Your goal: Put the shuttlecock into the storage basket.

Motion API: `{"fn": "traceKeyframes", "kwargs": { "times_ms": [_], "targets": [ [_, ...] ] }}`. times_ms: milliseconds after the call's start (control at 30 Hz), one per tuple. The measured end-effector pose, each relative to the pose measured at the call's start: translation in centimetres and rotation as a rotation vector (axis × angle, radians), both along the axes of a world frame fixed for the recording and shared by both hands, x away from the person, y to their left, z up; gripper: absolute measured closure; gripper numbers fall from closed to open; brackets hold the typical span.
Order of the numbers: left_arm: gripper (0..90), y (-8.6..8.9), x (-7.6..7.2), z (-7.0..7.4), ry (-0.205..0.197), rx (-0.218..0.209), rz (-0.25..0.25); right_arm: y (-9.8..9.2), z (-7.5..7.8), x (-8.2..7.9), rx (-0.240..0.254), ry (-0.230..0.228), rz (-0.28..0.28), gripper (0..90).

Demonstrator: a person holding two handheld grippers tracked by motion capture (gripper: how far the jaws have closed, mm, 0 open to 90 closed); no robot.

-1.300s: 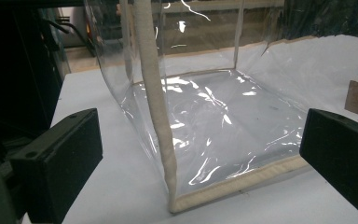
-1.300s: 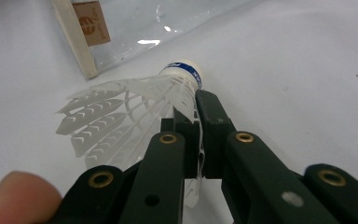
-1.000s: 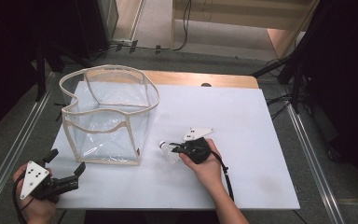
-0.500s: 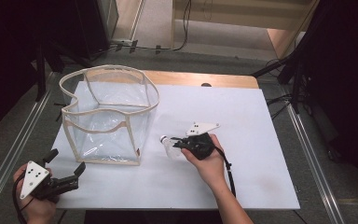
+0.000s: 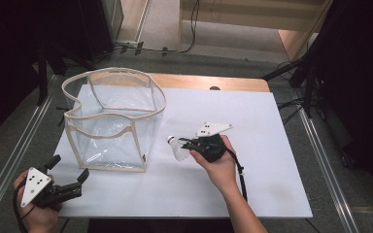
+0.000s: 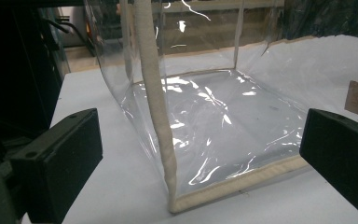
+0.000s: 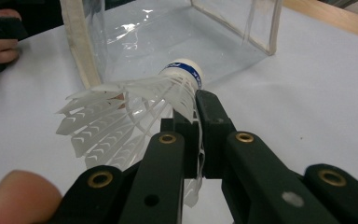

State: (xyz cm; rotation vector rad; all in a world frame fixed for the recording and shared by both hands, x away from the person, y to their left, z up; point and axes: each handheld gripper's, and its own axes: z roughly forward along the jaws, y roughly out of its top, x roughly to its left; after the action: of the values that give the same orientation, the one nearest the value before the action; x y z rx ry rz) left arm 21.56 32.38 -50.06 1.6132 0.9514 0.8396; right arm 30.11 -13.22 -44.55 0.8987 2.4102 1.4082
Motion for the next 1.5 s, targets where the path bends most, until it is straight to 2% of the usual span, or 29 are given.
{"fn": "traceKeyframes", "kwargs": {
  "times_ms": [700, 1500],
  "targets": [
    [0.0, -0.1, 0.0, 0.0, 0.001, 0.003, -0.001, -0.8, 2.9, 0.4, 0.022, -0.033, -0.012, 85.5],
    [0.0, -0.1, 0.0, 0.0, 0.003, 0.002, -0.002, -1.3, 5.3, 0.6, 0.035, -0.065, -0.013, 85.5]
  ]
}}
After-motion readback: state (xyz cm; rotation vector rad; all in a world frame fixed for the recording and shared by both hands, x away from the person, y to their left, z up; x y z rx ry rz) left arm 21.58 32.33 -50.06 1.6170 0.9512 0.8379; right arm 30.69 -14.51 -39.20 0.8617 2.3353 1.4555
